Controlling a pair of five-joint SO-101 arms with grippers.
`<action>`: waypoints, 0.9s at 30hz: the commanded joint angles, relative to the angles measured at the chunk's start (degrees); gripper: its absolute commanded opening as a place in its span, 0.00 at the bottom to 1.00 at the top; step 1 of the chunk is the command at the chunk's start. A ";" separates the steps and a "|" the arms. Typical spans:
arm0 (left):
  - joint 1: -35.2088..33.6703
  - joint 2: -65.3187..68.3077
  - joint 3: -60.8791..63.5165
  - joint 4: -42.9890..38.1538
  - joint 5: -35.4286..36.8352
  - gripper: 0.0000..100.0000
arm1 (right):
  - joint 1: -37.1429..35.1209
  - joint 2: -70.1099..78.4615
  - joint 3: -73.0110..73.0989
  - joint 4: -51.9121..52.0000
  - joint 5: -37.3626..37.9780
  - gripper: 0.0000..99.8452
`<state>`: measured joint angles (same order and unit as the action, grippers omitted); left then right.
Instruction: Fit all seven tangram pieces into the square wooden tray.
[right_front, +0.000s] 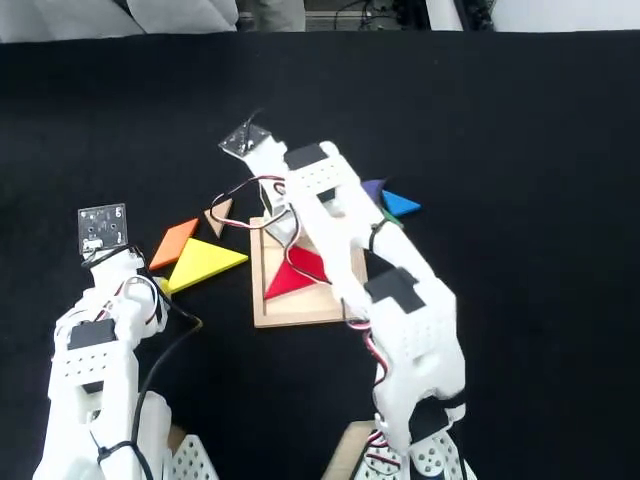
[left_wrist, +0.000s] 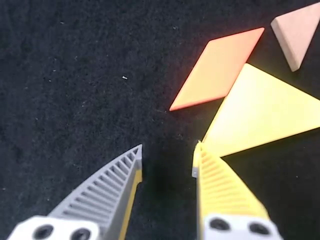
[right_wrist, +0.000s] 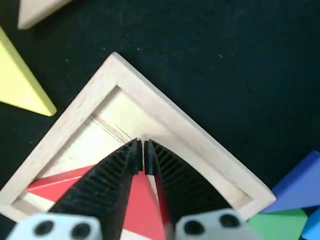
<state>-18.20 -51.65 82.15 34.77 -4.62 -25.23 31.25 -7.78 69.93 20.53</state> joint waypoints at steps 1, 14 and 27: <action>0.75 -0.88 -0.48 -1.23 0.53 0.17 | -0.88 0.31 -4.79 3.43 -0.53 0.01; 0.75 -0.88 -0.48 -1.23 0.53 0.17 | -0.79 0.31 -4.53 12.57 -0.44 0.01; 0.75 -0.88 -0.48 -1.23 0.53 0.17 | -1.23 -6.20 -1.98 15.03 -0.53 0.01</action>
<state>-18.20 -51.65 82.15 34.77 -4.62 -25.93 32.13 -9.45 84.35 20.44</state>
